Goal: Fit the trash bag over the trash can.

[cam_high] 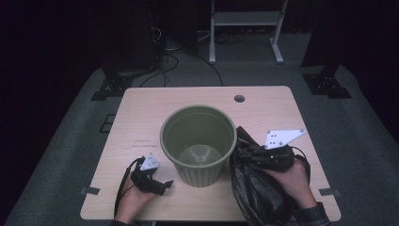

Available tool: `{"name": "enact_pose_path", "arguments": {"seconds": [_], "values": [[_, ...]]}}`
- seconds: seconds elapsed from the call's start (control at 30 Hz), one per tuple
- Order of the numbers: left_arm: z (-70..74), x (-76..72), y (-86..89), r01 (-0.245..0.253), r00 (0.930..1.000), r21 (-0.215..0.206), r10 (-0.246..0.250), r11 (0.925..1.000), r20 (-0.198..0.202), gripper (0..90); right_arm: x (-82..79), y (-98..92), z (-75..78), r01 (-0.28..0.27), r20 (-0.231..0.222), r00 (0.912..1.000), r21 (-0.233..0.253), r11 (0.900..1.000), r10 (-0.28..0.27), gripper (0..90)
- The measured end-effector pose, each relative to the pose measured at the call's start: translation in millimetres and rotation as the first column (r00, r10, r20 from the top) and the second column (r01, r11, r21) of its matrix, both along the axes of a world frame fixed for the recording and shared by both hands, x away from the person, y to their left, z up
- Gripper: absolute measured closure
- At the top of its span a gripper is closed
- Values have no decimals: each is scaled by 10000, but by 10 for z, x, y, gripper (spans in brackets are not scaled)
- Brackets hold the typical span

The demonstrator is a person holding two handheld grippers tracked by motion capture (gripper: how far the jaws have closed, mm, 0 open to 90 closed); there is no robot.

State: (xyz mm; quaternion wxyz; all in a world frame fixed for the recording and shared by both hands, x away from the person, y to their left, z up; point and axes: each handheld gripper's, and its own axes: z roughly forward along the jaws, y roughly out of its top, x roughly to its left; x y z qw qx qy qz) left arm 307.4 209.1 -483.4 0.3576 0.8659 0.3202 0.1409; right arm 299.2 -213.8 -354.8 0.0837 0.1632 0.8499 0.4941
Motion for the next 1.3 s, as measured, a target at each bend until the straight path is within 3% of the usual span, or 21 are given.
{"name": "enact_pose_path", "arguments": {"seconds": [0.37, 0.53, 0.7, 1.03, 1.3], "values": [[-1, 0, 0, -1, 10000, -11, 1, 10000, 10, 0, -80, -39, 396, -855, 667, 9945, 735, 9936, 806, 888], [-1, 0, 0, 6, 10000, -12, -6, 10000, 12, 0, -58, 53, 547, -1152, 923, 9899, 793, 9902, 1077, 888], [-1, 2, 1, 28, 10000, -13, -28, 10000, 7, 0, 10, 208, 708, -1604, 834, 9847, 928, 9827, 1528, 888], [-1, 5, 3, 69, 10000, -12, -69, 10000, 6, 0, 291, 682, 1018, -2824, 471, 9591, 1002, 9540, 2790, 887], [-4, 7, 0, 67, 10000, -40, -67, 10000, 30, 0, 472, 1155, 1147, -3717, 252, 9278, 1461, 9168, 3722, 887]]}}
